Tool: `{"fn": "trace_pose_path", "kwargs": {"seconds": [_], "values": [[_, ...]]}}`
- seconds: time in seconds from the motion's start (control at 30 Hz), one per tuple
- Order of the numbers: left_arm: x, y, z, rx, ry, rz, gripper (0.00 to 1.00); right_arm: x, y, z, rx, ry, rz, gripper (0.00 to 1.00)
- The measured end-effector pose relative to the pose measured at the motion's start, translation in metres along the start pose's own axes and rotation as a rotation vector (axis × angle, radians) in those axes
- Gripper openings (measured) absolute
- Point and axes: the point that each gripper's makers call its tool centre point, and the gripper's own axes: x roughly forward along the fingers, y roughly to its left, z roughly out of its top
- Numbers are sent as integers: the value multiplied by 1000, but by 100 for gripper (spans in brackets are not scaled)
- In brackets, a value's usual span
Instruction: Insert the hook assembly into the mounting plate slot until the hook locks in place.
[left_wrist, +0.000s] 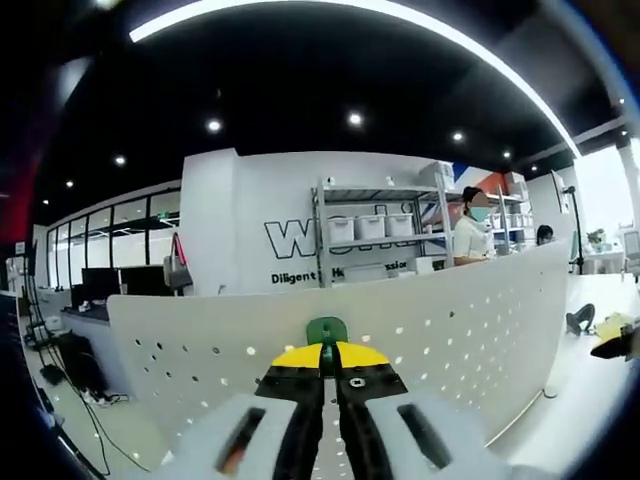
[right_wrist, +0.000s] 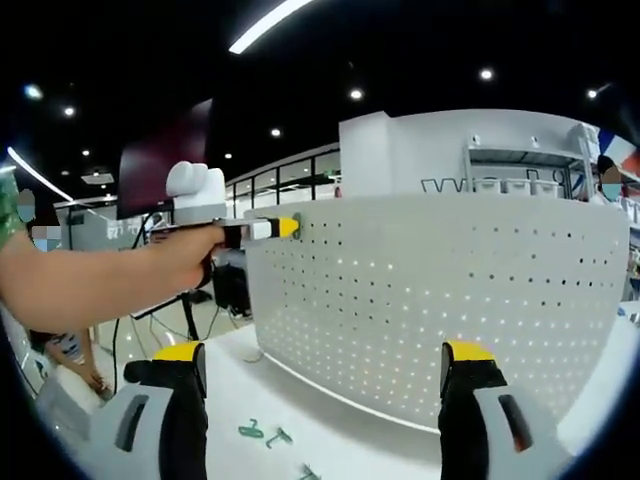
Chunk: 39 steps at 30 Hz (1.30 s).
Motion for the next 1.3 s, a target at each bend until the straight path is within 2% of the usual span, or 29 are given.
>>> {"fn": "trace_pose_path", "kwargs": {"seconds": [1.3], "values": [[2, 1, -7, 23, 15, 19, 3, 0, 0, -2, 15, 6, 10, 97]]}}
